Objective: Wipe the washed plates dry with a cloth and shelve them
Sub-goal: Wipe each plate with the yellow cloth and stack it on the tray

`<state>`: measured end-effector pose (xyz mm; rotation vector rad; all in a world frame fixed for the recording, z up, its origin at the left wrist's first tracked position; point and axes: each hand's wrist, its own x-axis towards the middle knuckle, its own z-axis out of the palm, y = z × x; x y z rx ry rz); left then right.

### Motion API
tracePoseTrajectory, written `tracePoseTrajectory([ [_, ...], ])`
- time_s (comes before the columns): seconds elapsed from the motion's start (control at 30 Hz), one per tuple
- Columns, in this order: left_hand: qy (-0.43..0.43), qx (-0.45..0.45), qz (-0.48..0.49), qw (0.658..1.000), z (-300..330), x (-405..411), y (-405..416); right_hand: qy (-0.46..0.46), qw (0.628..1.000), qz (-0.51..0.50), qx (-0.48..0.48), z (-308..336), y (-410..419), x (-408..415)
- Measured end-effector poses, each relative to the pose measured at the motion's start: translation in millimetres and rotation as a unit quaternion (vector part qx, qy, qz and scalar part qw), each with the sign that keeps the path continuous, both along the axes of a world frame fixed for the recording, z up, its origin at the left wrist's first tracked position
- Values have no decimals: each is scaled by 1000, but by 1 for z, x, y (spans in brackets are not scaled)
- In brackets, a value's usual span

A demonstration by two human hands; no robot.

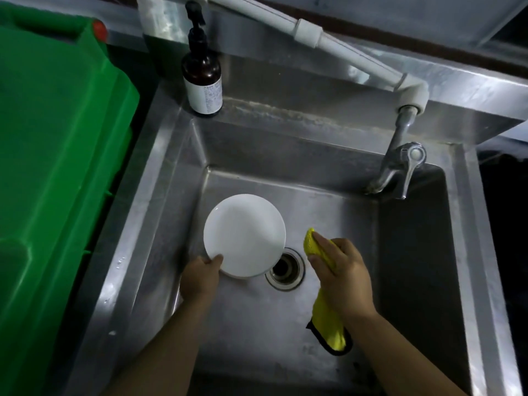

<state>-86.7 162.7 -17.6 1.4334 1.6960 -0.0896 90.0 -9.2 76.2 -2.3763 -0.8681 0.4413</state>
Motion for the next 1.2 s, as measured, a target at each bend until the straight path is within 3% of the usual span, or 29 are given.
tracePoseTrajectory([
  [0.23, -7, 6, 43, 999, 0, 3, -1, -12, 1000, 9, 7, -2, -1, 0],
  [0.53, -229, -95, 191, 950, 14, 15, -7, -5, 1000, 10, 1, 2, 1, -2],
  [0.83, -266, -169, 189, 930, 19, 26, -9, -3, 1000, 3, 6, 12, -10, 4],
  [0.97, -278, -140, 202, 928, 44, 22, -16, -11, 1000, 7, 8, 32, -22, 11],
  [1.2, -309, 23, 134, 941, 141, 12, -30, -45, 997, 43, 43, 77, -49, 24],
])
